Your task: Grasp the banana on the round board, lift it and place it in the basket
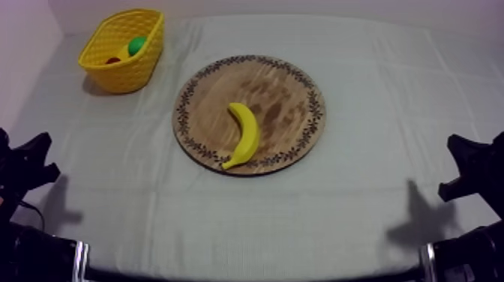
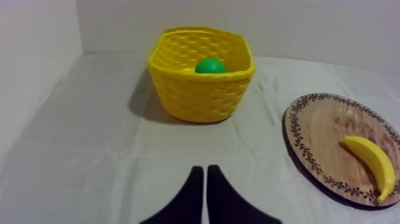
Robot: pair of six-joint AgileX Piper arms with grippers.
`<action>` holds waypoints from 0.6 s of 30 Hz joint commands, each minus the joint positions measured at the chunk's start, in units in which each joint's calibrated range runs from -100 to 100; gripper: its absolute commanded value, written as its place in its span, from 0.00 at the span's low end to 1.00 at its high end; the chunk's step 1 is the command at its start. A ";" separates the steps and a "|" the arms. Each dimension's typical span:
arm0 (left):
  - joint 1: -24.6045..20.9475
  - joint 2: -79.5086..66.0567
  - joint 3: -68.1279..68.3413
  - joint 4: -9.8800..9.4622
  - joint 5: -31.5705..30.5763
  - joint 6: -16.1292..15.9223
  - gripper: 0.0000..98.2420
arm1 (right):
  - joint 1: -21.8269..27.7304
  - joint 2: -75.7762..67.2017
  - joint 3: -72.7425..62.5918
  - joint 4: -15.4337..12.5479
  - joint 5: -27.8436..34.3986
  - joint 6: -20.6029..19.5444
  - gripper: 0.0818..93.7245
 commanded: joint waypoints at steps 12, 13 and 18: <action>-1.62 0.17 -1.21 0.77 4.33 -4.20 0.00 | 0.00 0.00 -0.03 0.01 -0.04 0.03 0.00; -1.62 0.17 -1.25 0.77 4.33 -4.25 0.00 | 0.00 0.00 -0.03 0.01 -0.04 0.04 0.00; -1.81 0.20 -1.34 0.53 4.30 -4.42 0.00 | 0.00 0.00 -0.03 0.01 -0.04 0.02 0.00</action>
